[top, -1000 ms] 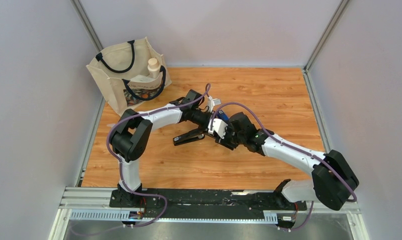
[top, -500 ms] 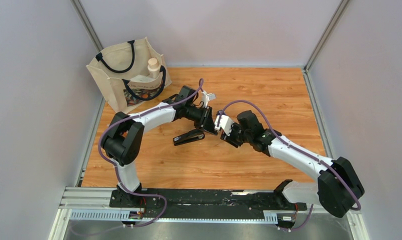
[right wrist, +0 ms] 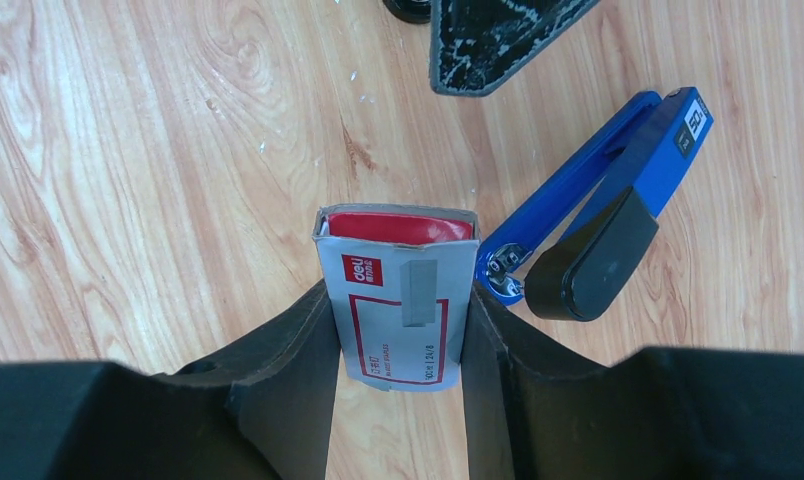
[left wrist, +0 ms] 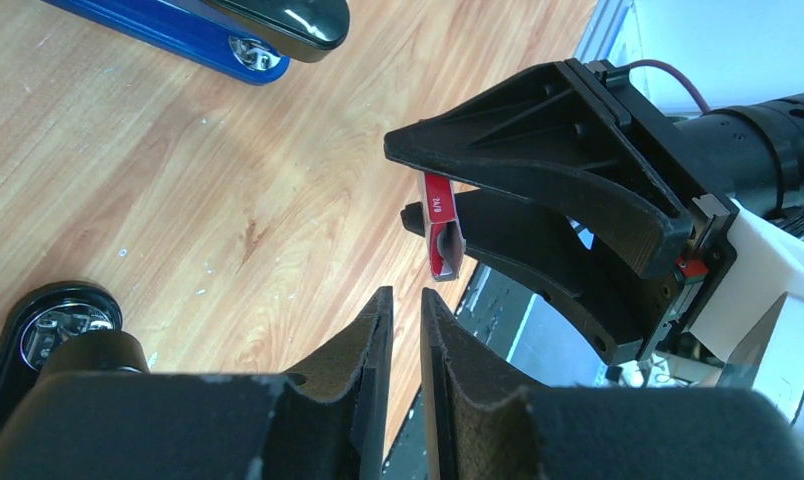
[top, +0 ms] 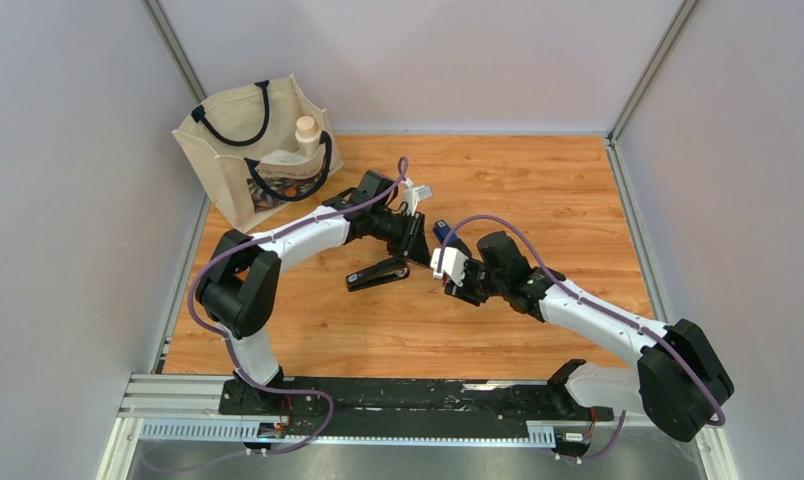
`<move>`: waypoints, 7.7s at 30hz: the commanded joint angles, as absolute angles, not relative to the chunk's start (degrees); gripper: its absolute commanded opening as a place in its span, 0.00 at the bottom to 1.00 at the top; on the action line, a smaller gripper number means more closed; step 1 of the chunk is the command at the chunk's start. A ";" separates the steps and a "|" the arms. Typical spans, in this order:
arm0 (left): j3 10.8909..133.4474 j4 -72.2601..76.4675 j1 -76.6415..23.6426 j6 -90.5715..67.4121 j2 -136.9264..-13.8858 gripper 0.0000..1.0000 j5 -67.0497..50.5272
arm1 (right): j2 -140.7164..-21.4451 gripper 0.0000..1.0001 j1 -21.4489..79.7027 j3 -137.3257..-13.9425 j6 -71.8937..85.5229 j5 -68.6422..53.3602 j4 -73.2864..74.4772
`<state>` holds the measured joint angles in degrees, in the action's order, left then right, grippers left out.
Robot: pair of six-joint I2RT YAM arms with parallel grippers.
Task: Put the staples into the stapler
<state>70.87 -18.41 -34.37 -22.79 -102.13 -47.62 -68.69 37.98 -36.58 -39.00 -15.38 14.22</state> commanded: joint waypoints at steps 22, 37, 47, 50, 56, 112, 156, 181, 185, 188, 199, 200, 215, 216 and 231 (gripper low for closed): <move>74.62 -23.99 -40.25 -16.61 -99.32 0.25 -39.55 | -68.29 0.41 38.06 -38.94 -39.99 -19.16 14.24; 75.85 -24.78 -41.57 -16.17 -100.55 0.25 -39.73 | -68.38 0.42 38.50 -39.64 -39.46 -19.86 14.85; 76.03 -25.22 -41.57 -15.73 -101.60 0.25 -38.94 | -67.76 0.42 38.67 -39.99 -39.11 -20.74 15.38; 76.11 -25.22 -41.57 -15.73 -101.86 0.25 -39.02 | -67.76 0.41 38.67 -40.08 -39.11 -20.83 15.56; 76.11 -25.22 -41.57 -15.73 -102.04 0.25 -39.20 | -67.59 0.41 38.67 -40.17 -39.02 -21.09 15.64; 77.17 -27.33 -43.51 -14.33 -104.15 0.25 -36.39 | -67.15 0.42 39.11 -43.15 -33.49 -22.15 15.21; 78.40 -28.39 -45.62 -13.98 -107.31 0.25 -38.76 | -68.91 0.43 43.68 -45.44 -28.39 -10.11 8.00; 78.93 -31.82 -43.42 -10.02 -103.27 0.02 -35.85 | -72.33 0.42 42.80 -43.24 -39.90 -10.90 18.37; 78.66 -31.64 -42.19 -10.28 -102.66 0.01 -37.44 | -72.95 0.41 42.19 -43.07 -40.87 -10.99 19.42; 78.49 -31.29 -41.49 -10.63 -102.04 0.01 -38.67 | -73.21 0.41 41.49 -43.07 -41.04 -11.16 19.69; 78.13 -30.41 -39.29 -11.51 -99.58 0.03 -44.56 | -74.44 0.40 39.11 -43.15 -41.40 -12.04 20.74; 78.13 -30.67 -39.11 -11.34 -99.32 0.03 -44.47 | -74.53 0.40 38.94 -43.24 -41.48 -12.13 20.92; 79.28 -32.25 -36.83 -10.46 -97.47 0.21 -46.40 | -76.29 0.40 38.32 -43.95 -42.19 -12.66 22.94; 79.36 -32.43 -36.74 -10.46 -97.21 0.23 -46.58 | -76.29 0.40 38.32 -44.03 -42.19 -12.57 23.03; 78.13 -30.85 -36.91 -13.01 -100.45 0.27 -39.11 | -73.04 0.43 38.32 -44.91 -40.87 -15.64 23.64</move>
<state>77.67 -32.25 -36.60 -11.68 -98.89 -40.29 -75.70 38.33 -43.88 -41.25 -13.98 24.14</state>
